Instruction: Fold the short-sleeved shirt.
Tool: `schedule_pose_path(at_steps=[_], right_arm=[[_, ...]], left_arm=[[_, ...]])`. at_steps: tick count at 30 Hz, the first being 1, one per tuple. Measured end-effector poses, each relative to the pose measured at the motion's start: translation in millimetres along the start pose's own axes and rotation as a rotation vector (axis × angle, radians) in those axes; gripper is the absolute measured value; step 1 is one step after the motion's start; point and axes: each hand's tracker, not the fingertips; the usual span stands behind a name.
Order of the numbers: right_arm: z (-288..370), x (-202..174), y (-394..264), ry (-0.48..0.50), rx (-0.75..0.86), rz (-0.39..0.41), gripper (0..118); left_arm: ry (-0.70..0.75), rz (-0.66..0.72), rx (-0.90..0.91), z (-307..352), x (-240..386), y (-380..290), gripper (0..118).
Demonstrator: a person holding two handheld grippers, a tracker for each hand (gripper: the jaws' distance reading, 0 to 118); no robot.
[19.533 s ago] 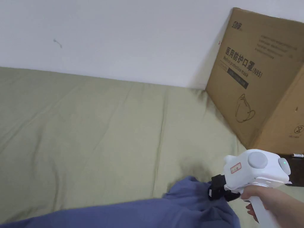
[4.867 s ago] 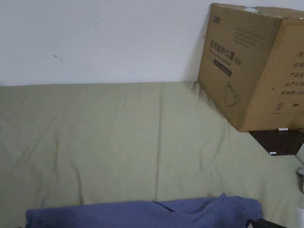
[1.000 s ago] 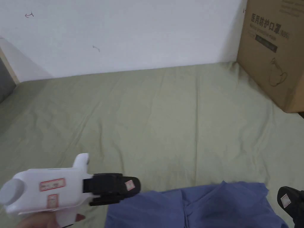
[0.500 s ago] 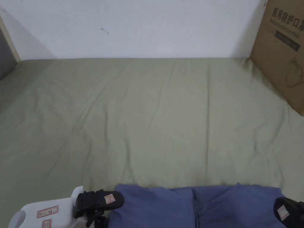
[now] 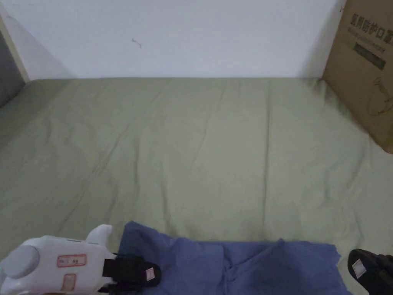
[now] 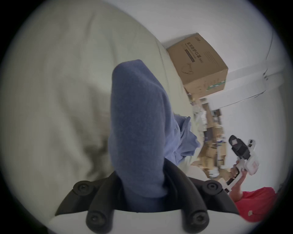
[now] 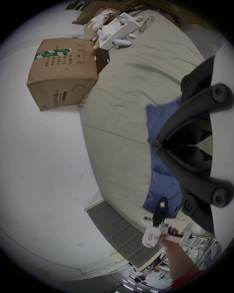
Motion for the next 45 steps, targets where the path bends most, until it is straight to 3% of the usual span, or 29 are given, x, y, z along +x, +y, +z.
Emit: schedule_pose_path(at_steps=[4, 7, 9, 11, 14, 15, 17, 18, 20, 23, 25, 27, 29, 30, 31, 32, 38, 42, 45], right_arm=[[8.4, 3.7, -8.0, 0.016, 0.051, 0.029, 0], [7.3, 11.3, -17.6, 0.041, 0.047, -0.006, 0], [5.4, 19.0, -21.7, 0.049, 0.031, -0.07, 0], [5.7, 28.4, -20.2, 0.045, 0.033, -0.123, 0], [14.7, 41.3, -14.7, 0.033, 0.073, -0.157, 0], [18.1, 44.7, -12.4, 0.026, 0.08, -0.158, 0], [22.7, 50.6, -9.4, 0.004, 0.09, -0.154, 0], [24.3, 53.3, -8.3, -0.008, 0.09, -0.149, 0], [26.4, 57.7, -8.0, -0.022, 0.089, -0.148, 0], [28.7, 63.1, -11.1, -0.026, 0.09, -0.156, 0], [27.4, 65.0, -13.6, -0.029, 0.085, -0.162, 0], [27.9, 66.5, -14.4, -0.018, 0.073, -0.201, 0], [30.4, 67.8, -15.8, 0.015, 0.089, -0.224, 0], [30.3, 66.9, -16.1, 0.01, 0.09, -0.217, 0], [29.5, 68.2, -17.7, 0.007, 0.092, -0.21, 0], [28.3, 67.8, -18.4, -0.007, 0.086, -0.195, 0], [31.3, 66.9, -20.1, -0.007, 0.067, -0.209, 0], [34.7, 70.5, -19.3, -0.029, 0.063, -0.206, 0], [36.1, 72.5, -18.6, -0.036, 0.057, -0.206, 0]], left_arm=[[0.414, 0.031, -0.002, 68.0, 10.3, 9.8, 10], [0.585, -0.162, -0.01, 81.9, 55.1, 9.5, 10], [0.454, -0.131, -0.035, 62.3, 84.7, 11.2, 10], [0.163, 0.034, -0.068, 38.1, 101.4, 10.6, 10], [0.097, 0.049, -0.111, -21.0, 121.6, 15.3, 13], [0.121, 0.04, -0.105, -43.1, 128.1, 16.0, 22], [0.075, 0.02, -0.147, -87.0, 139.9, 14.7, 97], [0.007, 0.023, -0.19, -107.5, 140.0, 14.7, 118], [-0.003, 0.062, -0.239, -133.3, 138.9, 8.5, 107], [-0.001, 0.016, -0.157, -124.4, 147.5, 13.8, 108], [-0.033, -0.128, 0.011, -98.7, 151.6, 17.7, 108], [0.043, -0.302, 0.204, -65.6, 158.2, 14.6, 109], [0.187, -0.378, 0.219, -41.6, 163.5, 5.5, 101], [0.226, -0.396, 0.203, -41.4, 166.2, 1.3, 82], [0.216, -0.407, 0.193, -42.1, 168.6, -2.3, 27], [0.197, -0.418, 0.179, -47.3, 170.4, -6.6, 0], [0.174, -0.506, -0.004, -125.3, 186.2, -25.0, 0], [0.29, -0.572, -0.16, -189.0, 187.4, -41.7, 0], [0.178, -0.569, -0.175, -206.8, 179.9, -57.5, 0]])
